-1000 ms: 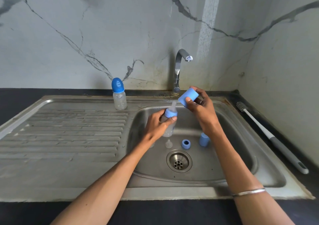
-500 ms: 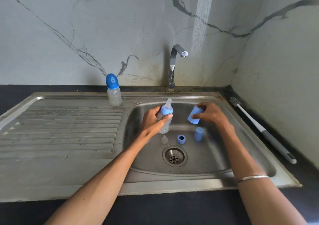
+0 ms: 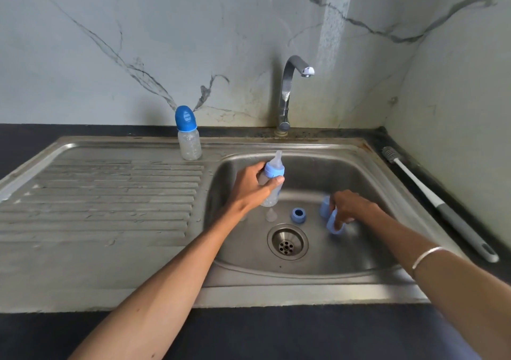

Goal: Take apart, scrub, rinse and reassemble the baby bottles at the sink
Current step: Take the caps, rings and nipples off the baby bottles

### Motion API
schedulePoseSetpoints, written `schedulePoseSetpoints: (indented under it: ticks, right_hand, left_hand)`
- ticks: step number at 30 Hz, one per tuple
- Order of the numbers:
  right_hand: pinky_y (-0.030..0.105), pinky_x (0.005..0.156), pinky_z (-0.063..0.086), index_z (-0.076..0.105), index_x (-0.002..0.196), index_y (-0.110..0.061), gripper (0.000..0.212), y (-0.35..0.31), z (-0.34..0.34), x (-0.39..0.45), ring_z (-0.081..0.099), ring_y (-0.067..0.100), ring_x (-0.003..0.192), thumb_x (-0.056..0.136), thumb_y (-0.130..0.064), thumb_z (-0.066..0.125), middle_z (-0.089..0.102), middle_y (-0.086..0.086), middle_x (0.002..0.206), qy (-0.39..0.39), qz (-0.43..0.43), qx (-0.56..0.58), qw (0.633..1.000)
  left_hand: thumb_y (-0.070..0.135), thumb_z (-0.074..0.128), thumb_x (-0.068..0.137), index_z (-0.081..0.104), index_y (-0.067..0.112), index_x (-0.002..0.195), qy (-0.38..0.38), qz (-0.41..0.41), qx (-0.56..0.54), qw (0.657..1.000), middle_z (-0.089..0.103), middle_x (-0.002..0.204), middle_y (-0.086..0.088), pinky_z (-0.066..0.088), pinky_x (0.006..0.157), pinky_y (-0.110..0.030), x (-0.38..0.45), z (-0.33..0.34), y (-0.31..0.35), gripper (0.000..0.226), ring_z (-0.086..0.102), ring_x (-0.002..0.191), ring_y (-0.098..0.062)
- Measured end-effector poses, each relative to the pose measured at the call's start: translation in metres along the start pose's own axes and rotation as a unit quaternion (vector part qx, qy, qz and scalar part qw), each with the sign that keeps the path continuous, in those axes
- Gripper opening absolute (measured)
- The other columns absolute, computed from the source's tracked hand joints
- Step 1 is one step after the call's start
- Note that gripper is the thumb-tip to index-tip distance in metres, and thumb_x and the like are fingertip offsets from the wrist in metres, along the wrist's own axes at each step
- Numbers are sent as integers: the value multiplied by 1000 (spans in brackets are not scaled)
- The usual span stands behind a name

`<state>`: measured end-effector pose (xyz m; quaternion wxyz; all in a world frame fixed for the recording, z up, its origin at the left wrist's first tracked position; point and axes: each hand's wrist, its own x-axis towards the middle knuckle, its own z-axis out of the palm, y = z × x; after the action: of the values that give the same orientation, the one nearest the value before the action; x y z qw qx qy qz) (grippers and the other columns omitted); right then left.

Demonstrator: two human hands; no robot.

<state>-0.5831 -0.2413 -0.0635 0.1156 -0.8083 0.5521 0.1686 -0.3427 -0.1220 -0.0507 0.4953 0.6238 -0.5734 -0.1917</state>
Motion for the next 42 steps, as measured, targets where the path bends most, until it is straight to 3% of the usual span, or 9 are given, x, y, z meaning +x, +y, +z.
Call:
schedulePoseSetpoints:
  ticks: [3, 12, 18, 22, 25, 27, 32, 37, 42]
  right_hand:
    - [26, 72, 57, 69, 104, -17, 42, 2, 12, 4, 66, 14, 64, 66, -17, 87, 69, 2, 88, -43, 14, -1, 999]
    - [24, 72, 53, 60, 94, -21, 37, 6, 23, 7, 60, 15, 65, 68, -15, 85, 60, -1, 87, -39, 4, -12, 999]
    - [16, 42, 45, 61, 100, -16, 42, 11, 26, 9, 57, 9, 59, 67, -12, 88, 58, 2, 98, -50, 8, 27, 998]
    - [17, 40, 44, 58, 102, -17, 47, 13, 28, 10, 59, 11, 65, 66, -16, 89, 56, 3, 104, -65, 9, 36, 997]
    - [21, 46, 51, 55, 102, -19, 53, 13, 30, 10, 65, 15, 71, 64, -23, 91, 59, 4, 107, -67, 8, 38, 997]
    - [27, 62, 58, 54, 103, -20, 59, 13, 29, 8, 70, 19, 81, 62, -34, 93, 63, 4, 107, -80, 10, 18, 997]
    - [29, 79, 55, 69, 93, -11, 66, 17, -3, 1, 67, 19, 83, 55, -61, 88, 69, 0, 91, -103, 28, -69, 992]
    - [36, 84, 60, 72, 101, -11, 35, -8, -46, -26, 73, 20, 82, 82, -40, 79, 74, 5, 94, 22, -37, 151, 988]
    - [39, 91, 58, 62, 119, -7, 46, -73, -64, -53, 72, 24, 93, 87, -39, 73, 71, 10, 103, 53, -175, 455, 872]
  left_hand:
    - [30, 76, 85, 69, 22, 104, -2, 2, 3, 1000, 71, 96, 9, 47, 73, -16, 0, 0, 1, 22, 62, 84, 1]
    - [31, 76, 85, 69, 17, 113, -3, 6, 9, 1000, 72, 102, 7, 48, 77, -17, -1, 0, 1, 32, 64, 92, -4]
    - [31, 76, 85, 69, 16, 114, -11, 6, 4, 1000, 72, 104, 5, 50, 82, -21, -1, 0, 2, 33, 65, 95, -7]
    - [31, 76, 85, 69, 15, 112, -9, 4, 5, 1000, 73, 102, 4, 50, 79, -20, -1, 0, 1, 32, 65, 94, -7]
    - [32, 76, 85, 69, 16, 110, -10, 3, 7, 1000, 73, 101, 5, 51, 80, -23, -1, 0, 1, 31, 66, 92, -7]
    - [33, 76, 85, 69, 16, 110, -12, 1, 6, 1000, 72, 100, 6, 52, 80, -24, -1, 0, 1, 31, 66, 92, -6]
    - [34, 79, 81, 70, 17, 108, -8, 5, 4, 1000, 73, 98, 7, 52, 80, -23, -2, 0, 2, 33, 66, 92, -7]
    - [38, 82, 77, 71, 21, 109, -14, 4, 8, 1000, 73, 99, 11, 50, 77, -17, -5, 1, 5, 37, 66, 93, -3]
    - [37, 89, 67, 69, 22, 105, 0, -16, -18, 1000, 73, 100, 11, 52, 83, -19, -6, 3, 10, 45, 67, 93, -1]
